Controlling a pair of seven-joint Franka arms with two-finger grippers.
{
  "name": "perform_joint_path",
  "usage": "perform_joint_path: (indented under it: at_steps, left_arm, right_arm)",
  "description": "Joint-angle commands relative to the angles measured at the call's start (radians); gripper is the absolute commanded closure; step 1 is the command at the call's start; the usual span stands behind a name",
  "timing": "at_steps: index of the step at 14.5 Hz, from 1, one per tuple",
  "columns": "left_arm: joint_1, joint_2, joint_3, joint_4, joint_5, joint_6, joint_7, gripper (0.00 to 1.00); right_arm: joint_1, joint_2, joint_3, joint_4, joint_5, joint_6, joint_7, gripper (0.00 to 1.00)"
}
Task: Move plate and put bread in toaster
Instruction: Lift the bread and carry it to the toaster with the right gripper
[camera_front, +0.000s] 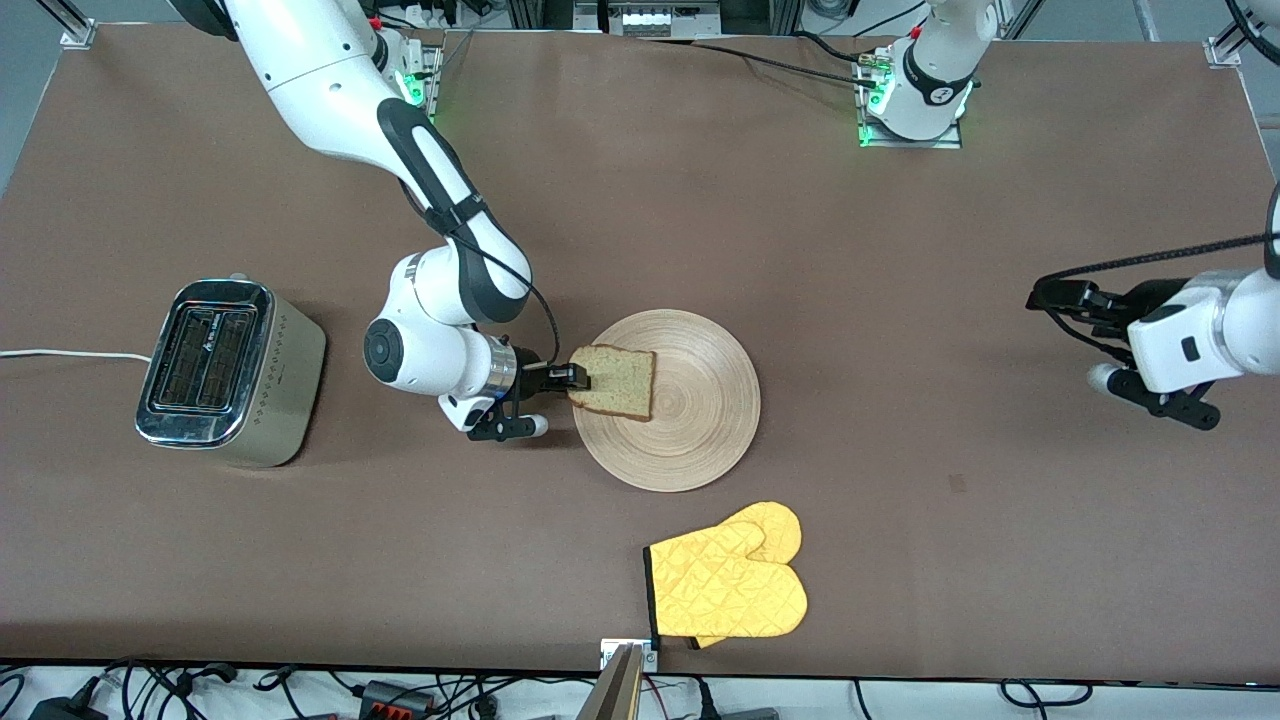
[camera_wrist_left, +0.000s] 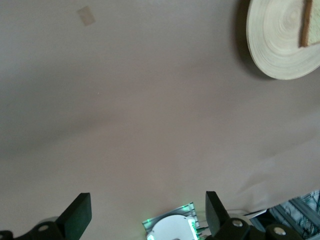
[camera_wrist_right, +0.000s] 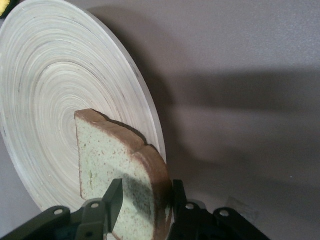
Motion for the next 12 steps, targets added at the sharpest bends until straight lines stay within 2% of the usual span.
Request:
perform_joint_path:
  at_steps: [1,3,5,7,11,12]
  left_arm:
    - [-0.116,-0.128,0.147,-0.126,0.015,0.004,-0.050,0.00]
    - [-0.180,-0.202,0.215,-0.208,-0.003,0.082,-0.061,0.00]
    - [-0.252,-0.286,0.291,-0.274,-0.005,0.168,-0.081,0.00]
    - [-0.280,-0.341,0.340,-0.325,-0.010,0.190,-0.130,0.00]
    - [-0.340,-0.525,0.434,-0.550,-0.010,0.459,-0.191,0.00]
    - [-0.336,-0.527,0.434,-0.555,-0.011,0.472,-0.184,0.00]
  right_arm:
    - [-0.003,0.007,-0.003,0.015,0.006,-0.014,-0.027,0.83]
    - [-0.018,-0.003,-0.004,0.022,0.005,-0.044,-0.025,1.00]
    - [-0.035,-0.009,-0.004,0.050,-0.045,-0.084,-0.019,1.00]
    - [-0.049,-0.048,-0.009,0.068,-0.114,-0.130,-0.013,1.00]
    - [-0.043,-0.134,-0.104,0.148,-0.292,-0.328,-0.011,1.00]
    - [-0.042,-0.157,-0.134,0.173,-0.361,-0.412,-0.004,1.00]
